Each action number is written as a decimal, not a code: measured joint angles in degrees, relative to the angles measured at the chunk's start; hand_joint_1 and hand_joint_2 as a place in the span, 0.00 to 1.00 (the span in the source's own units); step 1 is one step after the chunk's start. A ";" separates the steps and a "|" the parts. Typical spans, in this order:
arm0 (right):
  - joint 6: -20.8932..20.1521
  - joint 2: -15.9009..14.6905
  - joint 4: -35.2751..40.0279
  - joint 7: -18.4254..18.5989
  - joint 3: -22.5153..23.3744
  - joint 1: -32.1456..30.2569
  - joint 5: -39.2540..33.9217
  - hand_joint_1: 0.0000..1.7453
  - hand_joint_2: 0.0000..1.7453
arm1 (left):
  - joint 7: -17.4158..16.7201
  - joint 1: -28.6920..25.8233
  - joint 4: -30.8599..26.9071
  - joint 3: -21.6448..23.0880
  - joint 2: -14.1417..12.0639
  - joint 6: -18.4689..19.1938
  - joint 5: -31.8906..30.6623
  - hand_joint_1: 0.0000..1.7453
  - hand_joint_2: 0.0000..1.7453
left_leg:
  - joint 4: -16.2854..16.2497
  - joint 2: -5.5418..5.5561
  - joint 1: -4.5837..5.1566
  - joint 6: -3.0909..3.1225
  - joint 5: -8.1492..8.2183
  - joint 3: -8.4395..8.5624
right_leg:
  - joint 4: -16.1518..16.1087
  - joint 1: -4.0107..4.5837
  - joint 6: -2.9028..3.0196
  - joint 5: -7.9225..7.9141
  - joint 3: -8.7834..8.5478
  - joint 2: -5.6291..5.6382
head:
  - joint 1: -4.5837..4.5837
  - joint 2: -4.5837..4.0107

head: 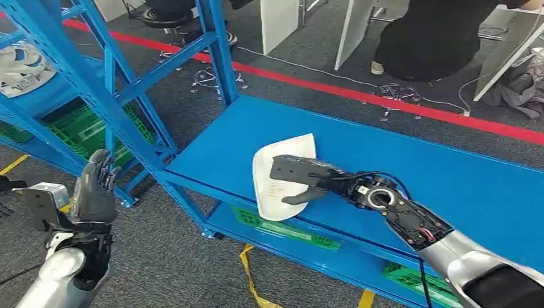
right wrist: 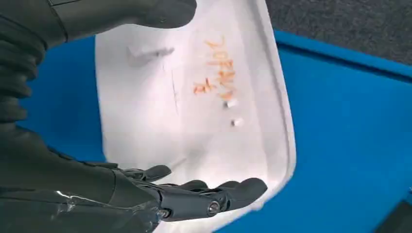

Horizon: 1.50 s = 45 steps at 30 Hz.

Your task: Take the parts from the cabinet and place them on the table.

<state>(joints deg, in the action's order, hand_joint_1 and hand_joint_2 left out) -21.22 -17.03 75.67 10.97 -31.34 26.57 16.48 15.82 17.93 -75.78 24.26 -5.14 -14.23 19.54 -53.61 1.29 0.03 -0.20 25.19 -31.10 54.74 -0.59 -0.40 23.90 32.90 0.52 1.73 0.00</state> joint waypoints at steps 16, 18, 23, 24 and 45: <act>1.18 -2.23 3.84 -0.02 1.20 2.50 -0.74 0.00 1.00 | -0.57 -0.32 -0.90 0.00 -0.59 -0.13 -0.09 0.00 0.00 | 0.00 0.01 0.00 0.00 0.00 0.01 | 0.00 0.01 0.00 0.00 -0.02 0.00 | -0.04 0.00; 1.18 -2.32 4.20 -0.04 1.22 2.50 -0.74 0.00 1.00 | -0.57 -0.33 -0.92 0.00 -0.66 -0.18 -0.09 0.00 0.00 | 0.00 0.00 0.00 0.00 0.00 0.01 | 0.00 0.01 0.00 0.00 -0.02 0.00 | -0.04 0.00; -0.97 -2.42 6.49 1.56 1.22 2.63 -5.40 0.00 1.00 | -0.31 -0.56 -1.07 0.00 -0.76 -0.59 0.02 0.00 0.00 | 0.00 0.00 0.00 0.00 0.00 0.01 | 0.00 0.01 0.00 0.00 -0.02 0.00 | -0.07 0.00; -1.60 -2.42 7.21 2.36 1.14 2.63 -6.85 0.00 1.00 | -0.13 -0.59 -1.07 0.00 -0.76 -0.57 0.04 0.00 0.00 | 0.00 0.00 0.00 0.00 0.00 0.01 | 0.00 0.01 0.00 0.00 -0.02 0.00 | -0.07 0.00; -1.40 -5.59 8.46 10.95 -1.79 2.32 -9.86 0.00 1.00 | -1.03 -0.95 -1.60 -0.33 -0.81 -0.66 -0.11 0.00 0.00 | 0.00 0.01 0.00 0.00 0.00 0.01 | -0.01 0.00 0.00 0.00 -0.03 -0.01 | -0.07 0.00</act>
<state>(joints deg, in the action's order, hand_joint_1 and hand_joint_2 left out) -22.62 -22.62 84.13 21.92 -33.14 28.89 6.62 14.80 16.98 -77.37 23.93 -5.95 -14.88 19.43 -53.61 1.30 0.03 -0.21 25.19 -31.09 54.73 -0.59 -0.40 23.91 32.88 0.51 1.66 0.00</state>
